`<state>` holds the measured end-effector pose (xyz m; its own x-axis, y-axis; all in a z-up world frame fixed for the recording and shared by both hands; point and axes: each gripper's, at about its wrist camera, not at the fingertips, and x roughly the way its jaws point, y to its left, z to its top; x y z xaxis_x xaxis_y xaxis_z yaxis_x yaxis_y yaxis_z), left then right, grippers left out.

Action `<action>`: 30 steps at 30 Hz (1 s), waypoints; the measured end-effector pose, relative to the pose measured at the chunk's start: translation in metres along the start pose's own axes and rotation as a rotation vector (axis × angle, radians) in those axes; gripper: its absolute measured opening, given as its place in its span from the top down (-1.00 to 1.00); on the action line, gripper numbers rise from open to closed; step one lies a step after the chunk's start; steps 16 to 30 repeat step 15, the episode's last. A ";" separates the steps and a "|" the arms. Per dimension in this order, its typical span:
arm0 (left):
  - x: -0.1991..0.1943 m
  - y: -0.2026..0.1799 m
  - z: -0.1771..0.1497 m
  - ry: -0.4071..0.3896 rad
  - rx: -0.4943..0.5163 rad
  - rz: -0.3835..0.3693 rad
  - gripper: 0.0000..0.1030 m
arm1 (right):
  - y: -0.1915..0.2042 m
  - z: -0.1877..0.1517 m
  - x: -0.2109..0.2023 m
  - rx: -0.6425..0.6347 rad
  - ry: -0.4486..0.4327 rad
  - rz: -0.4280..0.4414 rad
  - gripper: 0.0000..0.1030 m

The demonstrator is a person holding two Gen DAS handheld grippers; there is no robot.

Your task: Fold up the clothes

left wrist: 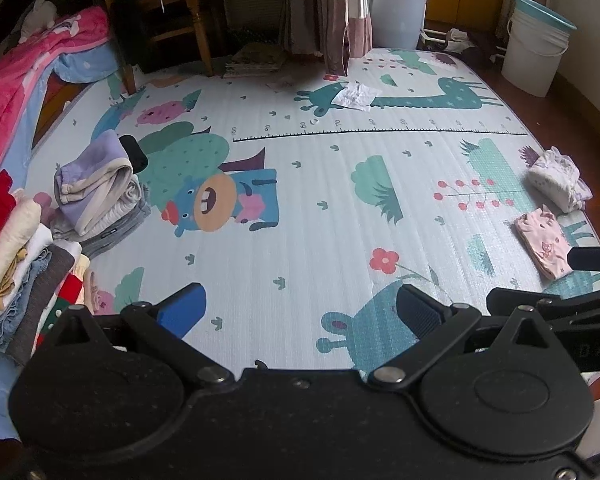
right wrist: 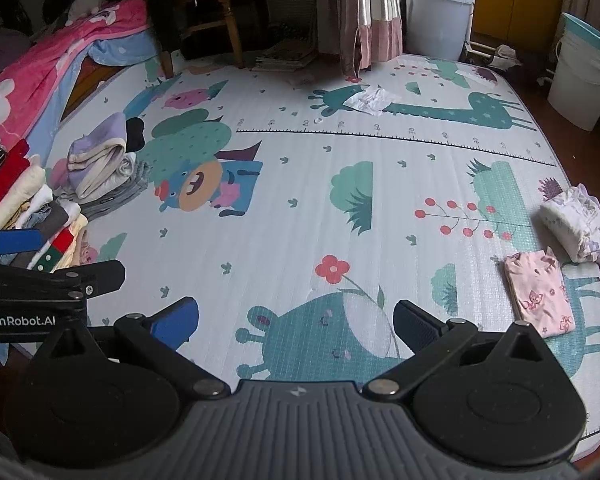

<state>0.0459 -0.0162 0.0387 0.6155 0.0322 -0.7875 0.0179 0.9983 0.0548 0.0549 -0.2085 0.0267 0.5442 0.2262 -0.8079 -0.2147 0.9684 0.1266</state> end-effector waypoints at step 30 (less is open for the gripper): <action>-0.003 0.006 0.002 -0.030 0.002 -0.006 -0.97 | -0.011 0.002 0.004 0.006 0.006 0.009 -1.00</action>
